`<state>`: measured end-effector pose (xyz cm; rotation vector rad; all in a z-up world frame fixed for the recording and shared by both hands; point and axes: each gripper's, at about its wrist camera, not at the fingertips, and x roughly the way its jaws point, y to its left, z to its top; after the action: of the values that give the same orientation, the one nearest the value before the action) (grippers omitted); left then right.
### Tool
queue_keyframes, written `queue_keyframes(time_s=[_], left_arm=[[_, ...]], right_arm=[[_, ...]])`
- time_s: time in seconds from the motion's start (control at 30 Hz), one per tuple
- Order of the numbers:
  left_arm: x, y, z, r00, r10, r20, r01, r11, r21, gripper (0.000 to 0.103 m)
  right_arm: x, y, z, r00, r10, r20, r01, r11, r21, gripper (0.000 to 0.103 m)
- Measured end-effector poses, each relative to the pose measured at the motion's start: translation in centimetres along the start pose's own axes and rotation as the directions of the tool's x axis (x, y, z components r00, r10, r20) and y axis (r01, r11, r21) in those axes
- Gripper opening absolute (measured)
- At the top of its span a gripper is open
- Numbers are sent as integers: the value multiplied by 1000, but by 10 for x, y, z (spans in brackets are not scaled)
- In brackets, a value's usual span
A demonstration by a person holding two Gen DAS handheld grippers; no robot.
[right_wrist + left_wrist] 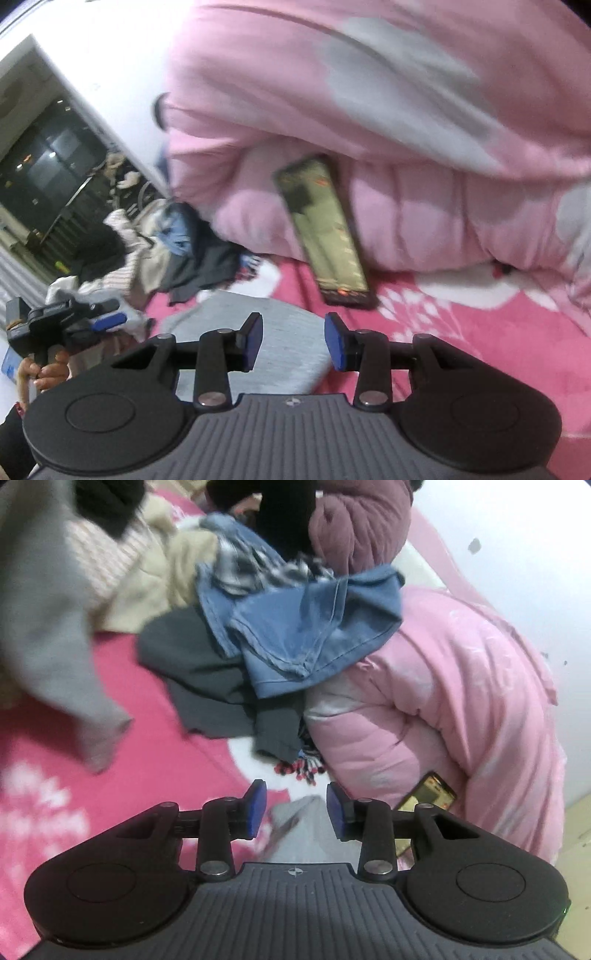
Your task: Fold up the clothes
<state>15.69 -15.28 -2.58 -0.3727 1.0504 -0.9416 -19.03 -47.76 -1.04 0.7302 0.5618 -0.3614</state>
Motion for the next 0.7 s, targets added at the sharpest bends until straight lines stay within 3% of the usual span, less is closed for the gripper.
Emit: queue_keyframes(time_s=[0.2, 0.53, 0.7], left_arm=[[-80, 3, -23, 997, 76, 33, -78, 995, 60, 39], [-85, 9, -68, 987, 150, -58, -135, 969, 208, 53], [-25, 7, -84, 974, 208, -90, -170, 933, 316, 56]], right_arm=[[-4, 35, -4, 998, 61, -16, -62, 996, -58, 41], [25, 74, -22, 986, 95, -137, -98, 995, -15, 41], [48, 82, -22, 974, 68, -217, -60, 997, 45, 41]])
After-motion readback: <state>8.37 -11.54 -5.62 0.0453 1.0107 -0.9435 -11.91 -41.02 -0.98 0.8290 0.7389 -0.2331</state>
